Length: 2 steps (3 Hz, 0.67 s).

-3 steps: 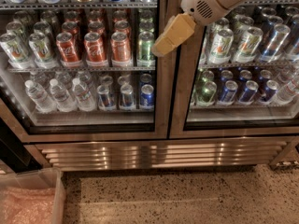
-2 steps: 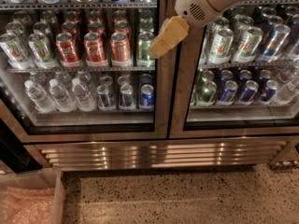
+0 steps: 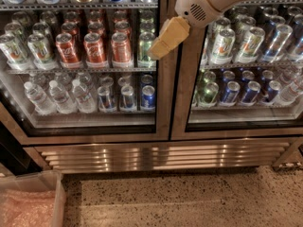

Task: Open left fridge door

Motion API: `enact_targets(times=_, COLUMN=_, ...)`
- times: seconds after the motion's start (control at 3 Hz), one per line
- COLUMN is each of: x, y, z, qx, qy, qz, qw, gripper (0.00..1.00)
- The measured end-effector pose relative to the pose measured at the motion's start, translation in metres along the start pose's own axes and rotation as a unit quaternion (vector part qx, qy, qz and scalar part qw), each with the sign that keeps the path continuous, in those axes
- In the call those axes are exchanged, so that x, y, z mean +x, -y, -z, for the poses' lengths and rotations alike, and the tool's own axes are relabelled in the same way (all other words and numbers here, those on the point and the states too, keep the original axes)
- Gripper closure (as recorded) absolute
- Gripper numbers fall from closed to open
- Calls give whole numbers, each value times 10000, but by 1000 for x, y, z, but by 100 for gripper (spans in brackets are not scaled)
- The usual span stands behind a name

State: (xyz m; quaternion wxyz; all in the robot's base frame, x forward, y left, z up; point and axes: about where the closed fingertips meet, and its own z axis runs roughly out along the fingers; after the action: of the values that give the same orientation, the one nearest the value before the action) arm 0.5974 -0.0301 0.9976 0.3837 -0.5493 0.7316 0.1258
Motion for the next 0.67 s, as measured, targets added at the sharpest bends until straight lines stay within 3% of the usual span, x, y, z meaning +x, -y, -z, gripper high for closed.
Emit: enact_targets(times=0.67, x=2, y=-2, z=1, qx=-71, qy=20, qz=28, qw=10000, gripper=0)
